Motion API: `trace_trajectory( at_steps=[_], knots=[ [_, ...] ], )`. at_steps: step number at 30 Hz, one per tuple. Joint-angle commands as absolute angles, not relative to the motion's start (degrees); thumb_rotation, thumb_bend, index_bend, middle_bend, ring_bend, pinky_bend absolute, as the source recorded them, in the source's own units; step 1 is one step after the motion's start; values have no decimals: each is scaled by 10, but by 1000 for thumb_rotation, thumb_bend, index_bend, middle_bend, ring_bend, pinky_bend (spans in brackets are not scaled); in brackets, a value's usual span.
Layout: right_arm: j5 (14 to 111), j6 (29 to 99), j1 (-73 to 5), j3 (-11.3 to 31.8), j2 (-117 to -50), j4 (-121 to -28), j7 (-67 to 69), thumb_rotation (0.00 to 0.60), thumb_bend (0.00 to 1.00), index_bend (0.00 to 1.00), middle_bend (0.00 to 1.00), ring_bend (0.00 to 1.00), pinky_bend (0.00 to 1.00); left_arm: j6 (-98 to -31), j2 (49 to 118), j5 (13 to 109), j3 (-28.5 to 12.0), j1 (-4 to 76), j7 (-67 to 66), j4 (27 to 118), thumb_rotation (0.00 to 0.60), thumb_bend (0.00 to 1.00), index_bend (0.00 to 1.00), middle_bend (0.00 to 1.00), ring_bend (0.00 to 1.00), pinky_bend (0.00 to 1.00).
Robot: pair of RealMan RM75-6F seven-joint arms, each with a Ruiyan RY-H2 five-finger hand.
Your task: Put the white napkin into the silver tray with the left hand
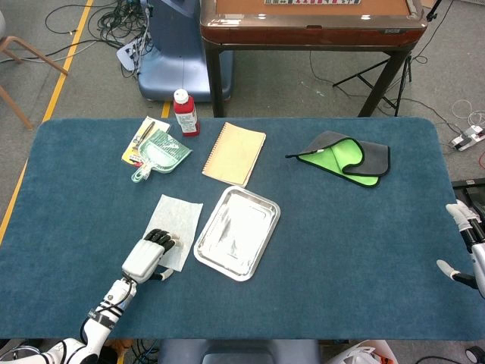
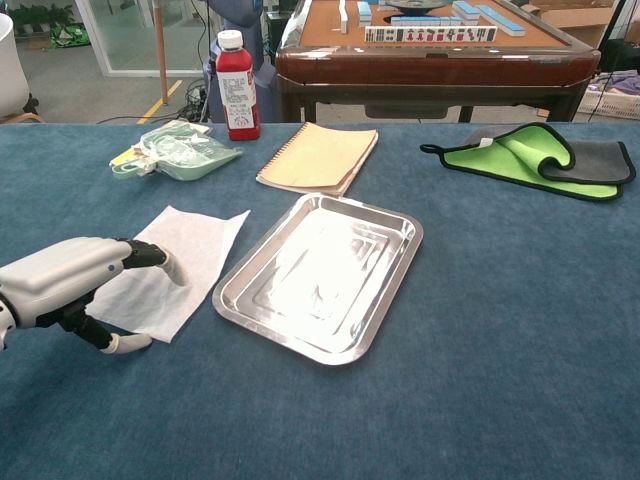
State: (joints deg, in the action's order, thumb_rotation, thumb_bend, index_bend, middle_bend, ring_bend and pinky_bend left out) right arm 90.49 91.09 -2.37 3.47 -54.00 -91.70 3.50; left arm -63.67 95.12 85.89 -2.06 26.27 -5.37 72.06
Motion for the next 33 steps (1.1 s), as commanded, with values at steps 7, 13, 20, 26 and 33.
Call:
trace_trajectory(
  at_steps=[7, 13, 20, 26, 33],
  knots=[
    [905, 914, -21, 35, -541, -916, 37, 600, 28, 74, 159, 0, 51, -641, 957, 848, -33, 268, -19, 715, 600, 199, 325, 214, 179, 126],
    [904, 914, -20, 36, -541, -915, 38, 600, 28, 74, 159, 0, 51, -639, 967, 843, -44, 279, 4, 697, 600, 202, 337, 214, 180, 126],
    [903, 911, -21, 37, -542, -914, 38, 600, 28, 74, 159, 0, 51, -644, 990, 834, -67, 295, 29, 661, 600, 318, 387, 225, 204, 126],
    [900, 911, -20, 37, -542, -913, 40, 600, 28, 74, 159, 0, 51, -647, 1001, 816, -90, 305, 43, 629, 600, 387, 416, 238, 213, 126],
    [900, 908, -21, 38, -543, -912, 41, 600, 28, 74, 159, 0, 51, -647, 1008, 800, -106, 314, 59, 605, 600, 413, 479, 249, 221, 126]
  ],
)
